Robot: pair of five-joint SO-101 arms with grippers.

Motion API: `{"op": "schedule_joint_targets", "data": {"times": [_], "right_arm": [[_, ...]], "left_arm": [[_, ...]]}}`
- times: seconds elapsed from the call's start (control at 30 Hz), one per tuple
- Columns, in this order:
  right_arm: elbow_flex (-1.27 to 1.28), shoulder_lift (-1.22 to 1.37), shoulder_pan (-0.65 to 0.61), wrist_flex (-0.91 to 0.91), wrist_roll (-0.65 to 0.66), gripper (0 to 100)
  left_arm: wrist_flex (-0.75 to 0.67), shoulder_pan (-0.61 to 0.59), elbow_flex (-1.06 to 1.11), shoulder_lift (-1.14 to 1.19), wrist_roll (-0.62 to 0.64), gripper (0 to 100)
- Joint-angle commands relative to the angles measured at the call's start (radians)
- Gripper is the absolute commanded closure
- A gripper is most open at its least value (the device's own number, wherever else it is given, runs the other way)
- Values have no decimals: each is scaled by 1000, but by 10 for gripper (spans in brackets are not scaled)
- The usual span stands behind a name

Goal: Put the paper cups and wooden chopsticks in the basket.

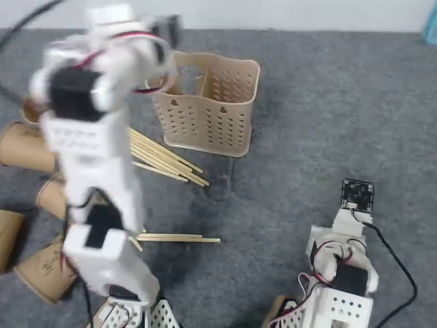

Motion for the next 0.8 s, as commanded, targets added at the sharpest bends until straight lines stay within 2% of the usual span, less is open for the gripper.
{"op": "schedule_joint_targets", "data": {"times": [0.0, 0.07, 0.13, 0.33, 0.4, 0.53, 0.77], "right_arm": [[-68, -13, 54, 12, 233, 992], [-77, -13, 61, 10, 396, 992], [-100, -13, 44, 5, 476, 992], [-316, -12, 36, -22, 367, 991], [-388, -2, 28, -25, 330, 946], [-485, -1, 21, -19, 229, 853], [-611, 13, 19, -36, 242, 905]], "left_arm": [[35, -130, 131, -212, -83, 834], [34, -206, 265, -324, -126, 834], [32, -296, 414, -439, -170, 834], [-12, -554, 877, -701, -296, 834], [-66, -634, 1033, -755, -310, 834], [-230, -758, 1337, -847, -308, 836], [-551, -899, 1794, -1016, -308, 836]]}}
